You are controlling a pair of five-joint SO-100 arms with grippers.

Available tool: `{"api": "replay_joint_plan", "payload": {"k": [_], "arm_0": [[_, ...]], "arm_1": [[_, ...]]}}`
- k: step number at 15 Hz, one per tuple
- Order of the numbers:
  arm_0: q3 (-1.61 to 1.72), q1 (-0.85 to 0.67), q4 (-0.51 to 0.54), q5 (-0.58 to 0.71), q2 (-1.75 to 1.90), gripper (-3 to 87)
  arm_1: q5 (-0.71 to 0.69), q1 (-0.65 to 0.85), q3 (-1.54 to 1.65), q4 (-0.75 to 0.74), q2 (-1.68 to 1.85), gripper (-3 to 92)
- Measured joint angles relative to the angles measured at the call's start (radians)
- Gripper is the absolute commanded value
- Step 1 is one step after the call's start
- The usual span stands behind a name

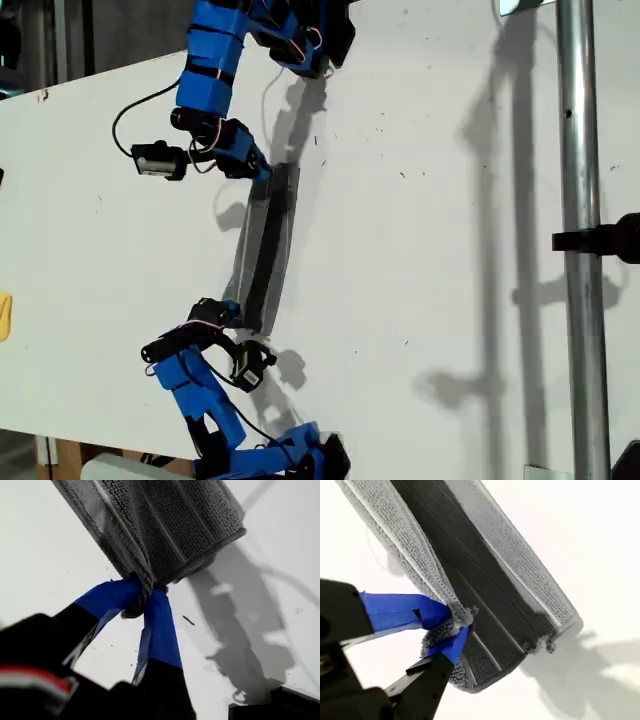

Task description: Grasp corners of a towel and fold twice.

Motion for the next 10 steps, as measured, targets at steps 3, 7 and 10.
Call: {"api": "replay_joint_plan", "payload": {"k": [3, 7, 10], "arm_0": [[0.074, 0.061, -0.011, -0.041, 0.0, -2.2], [0.241, 0.055, -0.14, -0.075, -0.023, 8.7], [0.244, -0.029, -0.163, -0.069, -0.074, 16.7]], "arm_1": [[0.078, -0.049, 0.109, -0.072, -0.003, -0.2], [0.078, -0.038, 0.222, -0.235, -0.1, -0.2], [0.021, 0.028, 0.225, -0.301, -0.186, -0.2]]}}
